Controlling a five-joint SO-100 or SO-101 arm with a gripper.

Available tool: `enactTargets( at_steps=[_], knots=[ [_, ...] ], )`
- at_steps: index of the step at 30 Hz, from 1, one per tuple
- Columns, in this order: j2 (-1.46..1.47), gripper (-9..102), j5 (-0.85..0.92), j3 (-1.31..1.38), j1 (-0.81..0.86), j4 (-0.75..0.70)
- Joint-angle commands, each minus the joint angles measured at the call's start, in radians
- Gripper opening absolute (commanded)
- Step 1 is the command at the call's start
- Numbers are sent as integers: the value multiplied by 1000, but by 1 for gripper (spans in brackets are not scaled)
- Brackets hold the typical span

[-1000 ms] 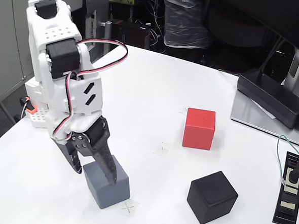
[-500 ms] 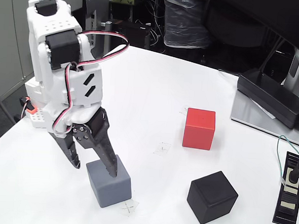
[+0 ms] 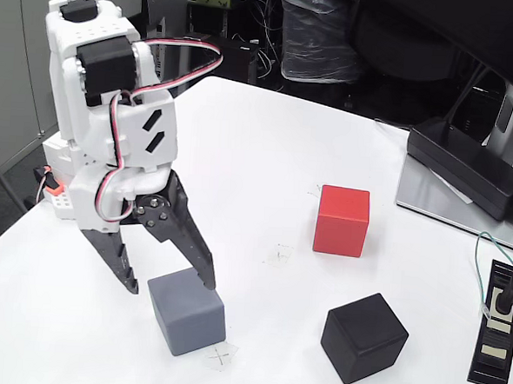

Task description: Stack the three blocks in an ordered color.

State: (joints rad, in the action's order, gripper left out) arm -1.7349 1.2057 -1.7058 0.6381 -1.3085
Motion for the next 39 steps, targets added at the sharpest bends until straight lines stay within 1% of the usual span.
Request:
enactTargets(
  at_steps=[1,5,14,17,30,37,39],
  knots=[
    [-5,35,74,28,-12,-8],
    [-5,38,146,26,-11,-6],
    [-5,39,365,25,-9,-8],
    [-5,39,405,9,-8,-3],
    [3,39,420,-87,-8,11],
    [161,39,411,-74,-8,127],
    [169,38,411,-75,-8,140]
  ],
)
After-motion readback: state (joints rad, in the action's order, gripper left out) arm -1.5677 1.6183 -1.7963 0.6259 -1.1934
